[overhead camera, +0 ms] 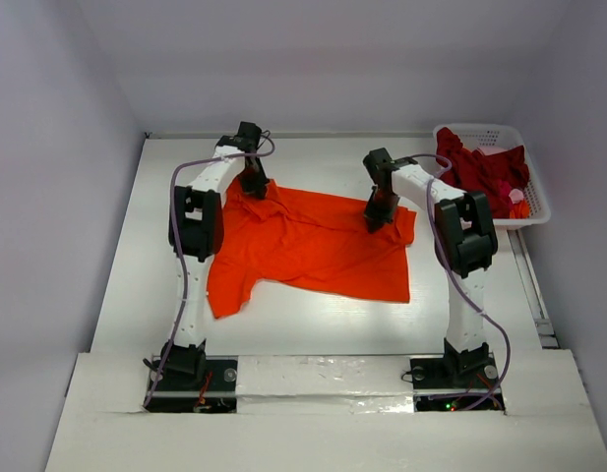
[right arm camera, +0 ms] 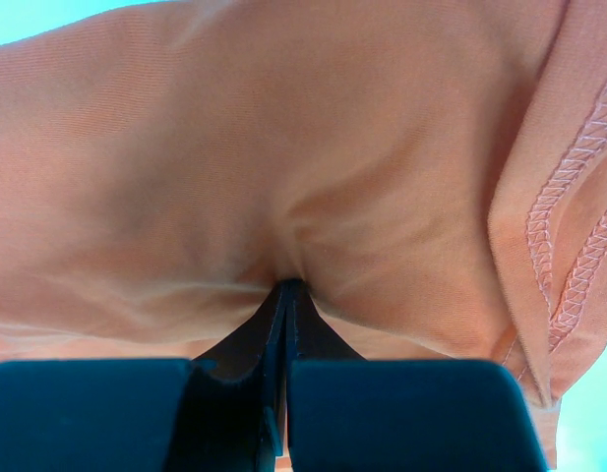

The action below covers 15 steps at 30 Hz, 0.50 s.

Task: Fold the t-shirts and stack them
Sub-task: Fold the tshirt

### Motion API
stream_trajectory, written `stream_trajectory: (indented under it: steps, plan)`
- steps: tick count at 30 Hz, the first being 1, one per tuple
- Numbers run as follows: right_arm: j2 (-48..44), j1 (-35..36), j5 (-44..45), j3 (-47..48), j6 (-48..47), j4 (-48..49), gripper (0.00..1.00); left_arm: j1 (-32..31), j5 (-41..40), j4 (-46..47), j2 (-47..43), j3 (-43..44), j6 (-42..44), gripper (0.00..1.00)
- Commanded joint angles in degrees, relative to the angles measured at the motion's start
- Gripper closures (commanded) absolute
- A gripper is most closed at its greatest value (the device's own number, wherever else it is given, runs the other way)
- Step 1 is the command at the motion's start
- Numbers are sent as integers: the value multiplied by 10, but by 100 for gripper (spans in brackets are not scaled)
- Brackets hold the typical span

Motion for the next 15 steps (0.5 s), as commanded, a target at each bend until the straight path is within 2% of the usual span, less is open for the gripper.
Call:
stream_trajectory:
  steps: [1, 15]
  plan:
    - [37, -13, 49, -9, -7, -18, 100, -30, 10, -16, 44, 4, -2, 100]
    - [32, -24, 46, -15, -12, -12, 100, -30, -4, -31, 69, 35, -4, 100]
